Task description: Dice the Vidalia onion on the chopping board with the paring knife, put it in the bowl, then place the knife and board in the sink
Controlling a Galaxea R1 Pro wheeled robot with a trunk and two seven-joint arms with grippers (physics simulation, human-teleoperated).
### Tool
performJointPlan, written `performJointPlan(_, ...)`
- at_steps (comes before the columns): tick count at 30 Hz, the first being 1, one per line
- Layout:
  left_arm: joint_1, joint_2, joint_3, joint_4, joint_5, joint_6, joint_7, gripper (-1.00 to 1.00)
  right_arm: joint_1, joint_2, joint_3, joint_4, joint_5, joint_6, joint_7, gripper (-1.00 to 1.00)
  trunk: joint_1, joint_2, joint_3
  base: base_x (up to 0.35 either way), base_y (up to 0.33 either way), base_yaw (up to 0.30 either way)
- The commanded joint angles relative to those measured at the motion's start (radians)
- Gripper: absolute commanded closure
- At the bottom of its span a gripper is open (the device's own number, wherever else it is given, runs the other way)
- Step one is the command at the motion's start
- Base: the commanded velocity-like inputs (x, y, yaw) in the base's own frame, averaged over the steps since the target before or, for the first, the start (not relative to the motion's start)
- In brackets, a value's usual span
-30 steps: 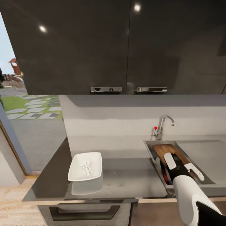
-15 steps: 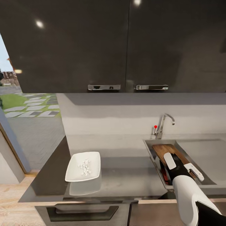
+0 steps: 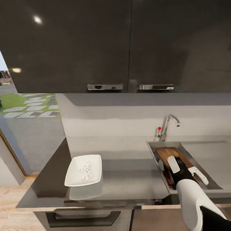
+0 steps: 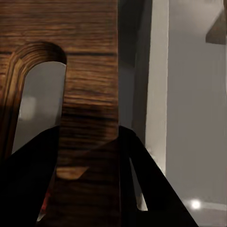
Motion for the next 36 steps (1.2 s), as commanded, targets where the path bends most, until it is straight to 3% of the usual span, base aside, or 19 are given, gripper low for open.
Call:
performJointPlan(1,-0.002,0.0,-0.004,0.004,0.004,-0.006,-0.002,-1.0,-0.001,0.0,0.0,-0.002,-0.001,0.01,-0.004,1.0,0.001,-0.002,-0.004,0.129,-0.048,0.0)
performJointPlan(9,-0.002,-0.009,-0.005,0.027,0.003,0.007,-0.002,-1.0,0.0,-0.004,-0.002,-0.002,0.0,0.01,-0.004,1.0,0.001,-0.002,-0.016,0.028,-0.01,0.0)
performJointPlan(21,0.0,-0.007,-0.005,0.03,0.003,0.138,-0.006,-1.0,-0.001,-0.007,-0.001,-0.002,-0.001,0.009,-0.004,1.0,0.001,-0.002,-0.033,0.0,0.0,0.0)
performJointPlan(36,0.0,-0.007,-0.005,0.03,0.003,0.146,-0.005,-1.0,-0.001,-0.008,-0.001,-0.002,-0.001,0.009,-0.004,1.0,0.001,-0.002,-0.055,0.079,0.0,0.0)
